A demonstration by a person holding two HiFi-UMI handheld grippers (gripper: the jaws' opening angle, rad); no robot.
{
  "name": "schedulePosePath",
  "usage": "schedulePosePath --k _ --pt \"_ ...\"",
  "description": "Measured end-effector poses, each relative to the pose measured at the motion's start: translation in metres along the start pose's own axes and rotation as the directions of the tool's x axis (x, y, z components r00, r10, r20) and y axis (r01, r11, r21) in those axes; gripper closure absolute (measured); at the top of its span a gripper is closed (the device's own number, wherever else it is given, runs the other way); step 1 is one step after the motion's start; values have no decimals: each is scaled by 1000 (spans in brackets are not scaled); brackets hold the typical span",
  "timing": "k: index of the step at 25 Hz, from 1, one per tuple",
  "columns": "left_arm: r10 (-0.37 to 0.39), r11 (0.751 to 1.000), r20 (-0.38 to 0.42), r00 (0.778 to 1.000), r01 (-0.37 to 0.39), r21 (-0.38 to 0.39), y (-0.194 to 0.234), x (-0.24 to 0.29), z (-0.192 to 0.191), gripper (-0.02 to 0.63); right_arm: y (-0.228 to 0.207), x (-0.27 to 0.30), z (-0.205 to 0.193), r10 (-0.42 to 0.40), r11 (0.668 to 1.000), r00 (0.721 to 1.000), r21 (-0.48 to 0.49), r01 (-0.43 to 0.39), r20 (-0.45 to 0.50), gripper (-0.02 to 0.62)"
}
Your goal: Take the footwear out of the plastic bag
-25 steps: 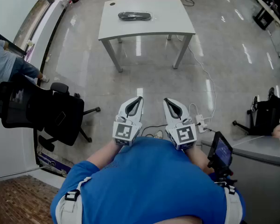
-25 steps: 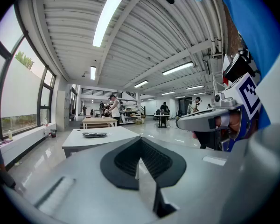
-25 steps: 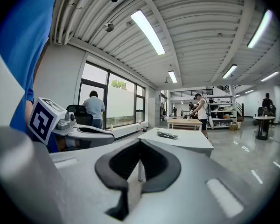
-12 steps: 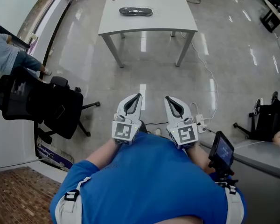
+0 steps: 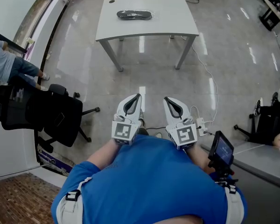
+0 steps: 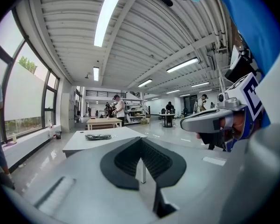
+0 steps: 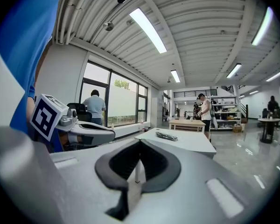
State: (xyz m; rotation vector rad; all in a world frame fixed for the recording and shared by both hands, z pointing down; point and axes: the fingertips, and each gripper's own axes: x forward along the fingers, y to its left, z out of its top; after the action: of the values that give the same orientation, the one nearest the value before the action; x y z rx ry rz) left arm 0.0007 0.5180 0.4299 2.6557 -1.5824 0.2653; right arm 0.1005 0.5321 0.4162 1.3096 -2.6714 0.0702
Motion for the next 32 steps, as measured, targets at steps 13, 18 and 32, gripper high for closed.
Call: schedulePosePath --k 13,18,32 --pt "-66 998 34 997 67 -20 114 93 18 600 -39 145 41 -57 998 998 -26 57 -16 592" --pt "-95 995 38 995 96 -37 166 118 12 600 -39 201 36 -84 996 996 -24 83 -38 592" --pt "-112 994 6 994 112 -17 218 143 1 600 -47 260 41 -104 994 992 -40 102 -72 592"
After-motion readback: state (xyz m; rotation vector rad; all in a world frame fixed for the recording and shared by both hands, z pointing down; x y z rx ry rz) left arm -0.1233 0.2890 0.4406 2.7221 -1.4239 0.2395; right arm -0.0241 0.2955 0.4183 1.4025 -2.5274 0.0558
